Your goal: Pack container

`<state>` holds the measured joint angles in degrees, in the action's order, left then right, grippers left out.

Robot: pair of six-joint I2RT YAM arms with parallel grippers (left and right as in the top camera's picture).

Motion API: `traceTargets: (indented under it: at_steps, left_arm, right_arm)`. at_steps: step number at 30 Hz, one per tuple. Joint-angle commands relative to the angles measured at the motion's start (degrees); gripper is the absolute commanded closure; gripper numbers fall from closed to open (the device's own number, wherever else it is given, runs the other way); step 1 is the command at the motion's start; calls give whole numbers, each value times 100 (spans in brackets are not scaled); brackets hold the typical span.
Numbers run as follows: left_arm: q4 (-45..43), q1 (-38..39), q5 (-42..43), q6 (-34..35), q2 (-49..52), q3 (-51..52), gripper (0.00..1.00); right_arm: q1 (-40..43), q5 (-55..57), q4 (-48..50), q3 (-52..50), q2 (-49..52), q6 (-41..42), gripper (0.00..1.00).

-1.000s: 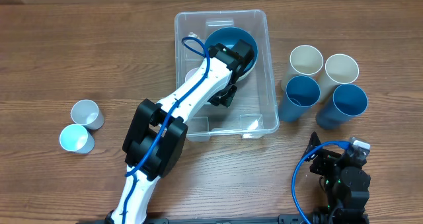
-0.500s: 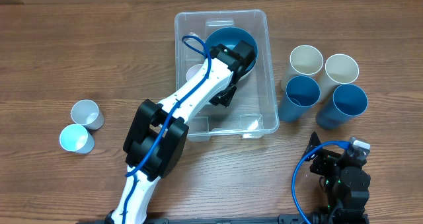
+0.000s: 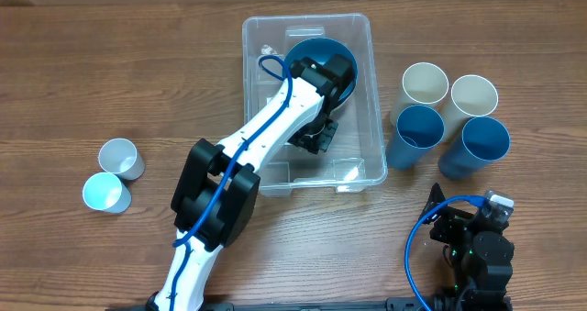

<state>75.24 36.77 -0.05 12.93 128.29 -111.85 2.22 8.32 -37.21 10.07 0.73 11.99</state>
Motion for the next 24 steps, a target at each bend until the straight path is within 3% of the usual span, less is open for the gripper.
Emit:
traceTargets:
  at_steps: [1,6,12,18,24]
  left_arm:
    - [205,-17,417,-160,-304,-702,72]
    - [415,-173,385,-162,-675,-1370,60]
    - [918,-785,-247,-7,-1202,-1735,59]
    - [1394,-2229,-238,42,-1803,-1768,49]
    - [2100,-3928,138,-96,-1888,-1759,54]
  right_arm:
    - [15,39,-31,-92,-57,37,0]
    - [15,39,-31,-92,-57,37,0]
    - [15,39,-31,-92,-57,37,0]
    - [15,39,-31,-92,-57,37,0]
    - [15,39,-31,-92,-57,37,0]
